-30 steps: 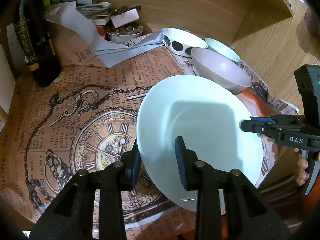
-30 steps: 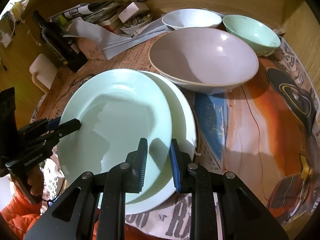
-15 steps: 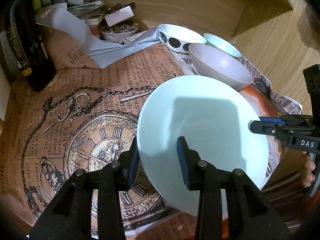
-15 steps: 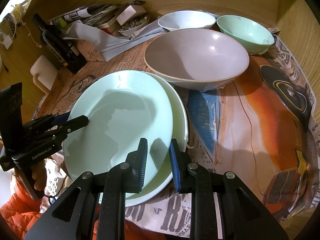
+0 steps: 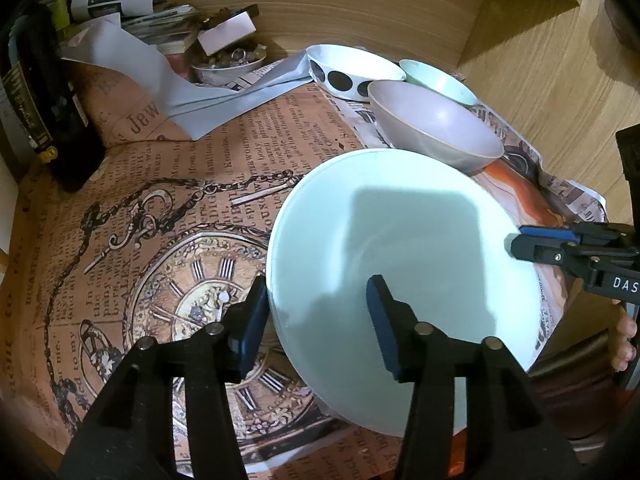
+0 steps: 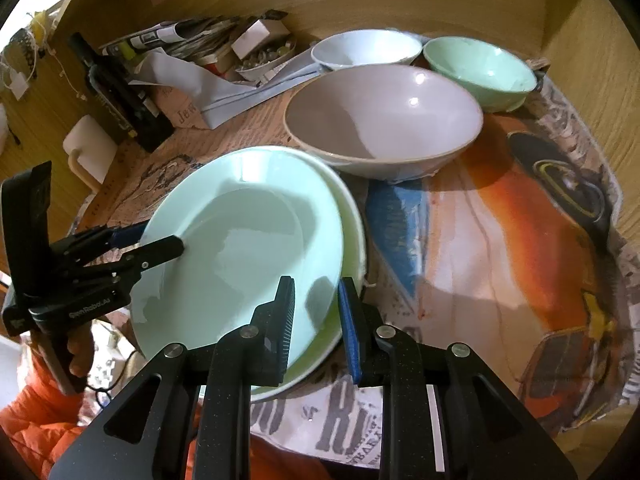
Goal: Organize plates and bowls
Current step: 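Lower the mint-green plate onto the white plate and open both grippers, then move both grippers to the large mauve bowl rim and close them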
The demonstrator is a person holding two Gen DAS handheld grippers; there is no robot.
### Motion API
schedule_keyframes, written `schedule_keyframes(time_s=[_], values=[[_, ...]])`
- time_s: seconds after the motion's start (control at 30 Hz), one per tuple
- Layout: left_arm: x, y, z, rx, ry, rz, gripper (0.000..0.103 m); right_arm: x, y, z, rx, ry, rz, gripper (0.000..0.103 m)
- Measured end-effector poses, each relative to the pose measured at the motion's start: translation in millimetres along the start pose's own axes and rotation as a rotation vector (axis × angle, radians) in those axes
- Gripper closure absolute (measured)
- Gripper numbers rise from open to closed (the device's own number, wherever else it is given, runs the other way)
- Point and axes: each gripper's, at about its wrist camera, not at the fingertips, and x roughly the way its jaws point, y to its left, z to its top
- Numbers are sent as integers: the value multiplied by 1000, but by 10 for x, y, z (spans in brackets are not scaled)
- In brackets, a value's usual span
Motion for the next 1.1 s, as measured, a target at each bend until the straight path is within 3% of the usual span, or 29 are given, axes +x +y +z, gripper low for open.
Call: schedule_keyframes(time_s=[0.3, 0.43, 0.7, 0.83, 1.1], values=[[-199, 45, 78, 6, -80, 38, 46, -148, 58, 38, -54, -79, -56, 75], [-376, 24, 167, 14, -145, 53, 44, -267, 65, 124, -55, -143, -50, 63], [-630, -13, 464, 29, -254, 67, 43, -513, 11, 388, -46, -286, -55, 51], [-636, -60, 655, 40, -297, 66, 28, -553, -69, 492, -46, -349, -112, 49], [-327, -234, 1029, 94, -262, 49, 21, -361, -430, 708, 40, -332, -154, 46]])
